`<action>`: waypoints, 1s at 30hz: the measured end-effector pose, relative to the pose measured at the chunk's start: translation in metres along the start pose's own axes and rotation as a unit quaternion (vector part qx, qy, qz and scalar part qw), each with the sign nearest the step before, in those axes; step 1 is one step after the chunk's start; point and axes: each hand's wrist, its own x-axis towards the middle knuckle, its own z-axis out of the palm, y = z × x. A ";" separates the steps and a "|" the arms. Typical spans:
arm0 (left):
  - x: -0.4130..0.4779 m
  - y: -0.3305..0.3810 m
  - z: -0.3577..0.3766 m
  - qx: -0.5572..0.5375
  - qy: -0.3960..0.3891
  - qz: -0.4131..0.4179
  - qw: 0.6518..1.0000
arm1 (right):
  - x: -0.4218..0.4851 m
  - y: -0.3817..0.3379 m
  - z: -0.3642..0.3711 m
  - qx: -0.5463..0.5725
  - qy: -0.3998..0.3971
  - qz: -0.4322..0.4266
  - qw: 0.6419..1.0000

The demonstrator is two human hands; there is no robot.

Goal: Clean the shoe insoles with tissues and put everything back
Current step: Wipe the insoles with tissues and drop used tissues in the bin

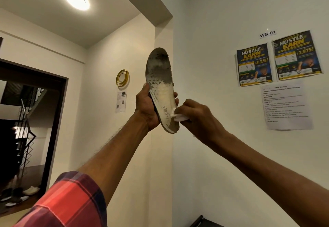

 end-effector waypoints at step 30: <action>-0.011 -0.020 0.011 0.057 0.008 -0.018 0.998 | 0.037 0.012 -0.020 -0.050 0.074 0.007 0.996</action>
